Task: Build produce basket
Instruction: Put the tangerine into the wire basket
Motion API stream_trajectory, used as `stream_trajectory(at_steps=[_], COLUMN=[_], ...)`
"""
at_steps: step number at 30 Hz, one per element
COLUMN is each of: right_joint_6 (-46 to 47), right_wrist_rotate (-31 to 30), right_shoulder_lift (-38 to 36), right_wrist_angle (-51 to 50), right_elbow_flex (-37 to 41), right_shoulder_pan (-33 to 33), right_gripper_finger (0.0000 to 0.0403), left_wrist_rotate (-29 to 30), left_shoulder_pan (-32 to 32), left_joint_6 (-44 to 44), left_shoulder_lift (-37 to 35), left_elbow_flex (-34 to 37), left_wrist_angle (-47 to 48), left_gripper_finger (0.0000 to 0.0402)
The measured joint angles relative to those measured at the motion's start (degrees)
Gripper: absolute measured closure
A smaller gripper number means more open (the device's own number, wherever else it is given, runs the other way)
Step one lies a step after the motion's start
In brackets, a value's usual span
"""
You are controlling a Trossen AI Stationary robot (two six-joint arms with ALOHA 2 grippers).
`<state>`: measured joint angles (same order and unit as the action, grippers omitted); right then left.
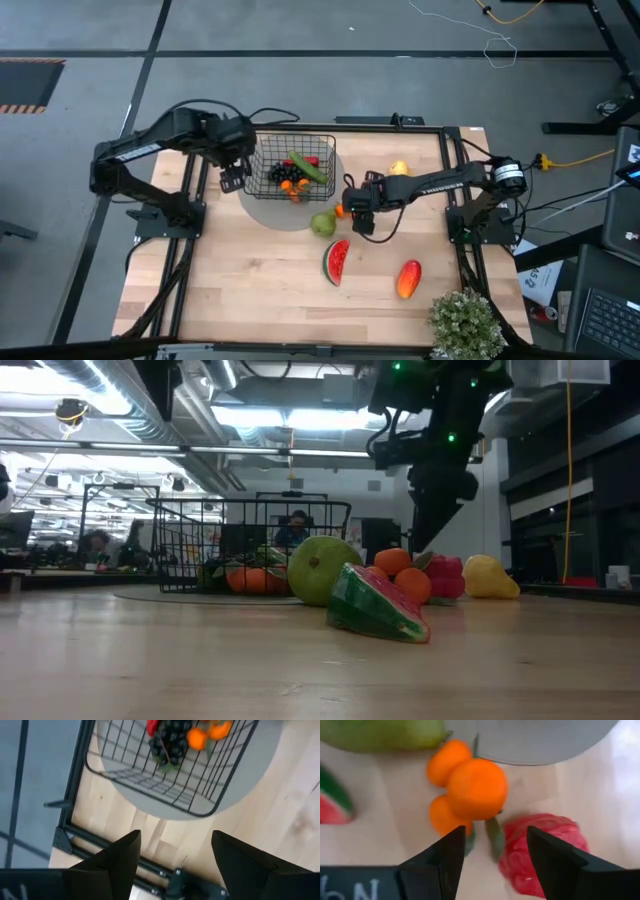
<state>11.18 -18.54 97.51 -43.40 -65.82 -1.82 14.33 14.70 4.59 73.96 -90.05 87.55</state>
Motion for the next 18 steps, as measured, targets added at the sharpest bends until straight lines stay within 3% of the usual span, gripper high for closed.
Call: stream_trajectory(at_steps=[18], right_joint_6=[-4.33], right_wrist_rotate=[4.36], right_shoulder_lift=[3.37], right_wrist_angle=[1.05], right_elbow_flex=[0.63], right_shoulder_pan=[4.74], right_gripper_finger=[0.0191], left_wrist_rotate=[1.61], left_shoulder_pan=[-3.87], left_joint_6=[1.36], left_shoulder_lift=[-4.64], left_elbow_flex=[-0.01], left_wrist_angle=[-3.24], left_gripper_finger=[0.016])
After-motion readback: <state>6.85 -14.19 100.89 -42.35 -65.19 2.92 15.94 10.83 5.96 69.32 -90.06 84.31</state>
